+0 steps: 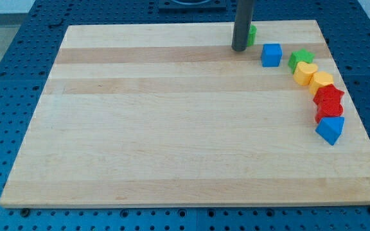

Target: Push the green circle a bit right and up

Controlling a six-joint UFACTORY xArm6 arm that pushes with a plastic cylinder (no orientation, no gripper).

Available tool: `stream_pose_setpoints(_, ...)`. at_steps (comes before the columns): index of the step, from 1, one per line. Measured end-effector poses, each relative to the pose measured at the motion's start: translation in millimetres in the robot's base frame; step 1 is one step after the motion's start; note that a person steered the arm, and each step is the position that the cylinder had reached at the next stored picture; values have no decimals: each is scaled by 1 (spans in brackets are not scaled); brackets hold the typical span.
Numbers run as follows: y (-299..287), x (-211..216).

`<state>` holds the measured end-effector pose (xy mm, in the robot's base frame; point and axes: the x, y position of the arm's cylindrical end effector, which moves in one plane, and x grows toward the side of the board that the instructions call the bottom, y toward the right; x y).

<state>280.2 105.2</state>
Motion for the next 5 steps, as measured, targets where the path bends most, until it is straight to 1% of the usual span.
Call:
stream_pose_setpoints(1,20,-3)
stream_pose_setpoints(2,41,-17)
stream_pose_setpoints(4,40,-53)
stream_pose_setpoints(5,60,-54)
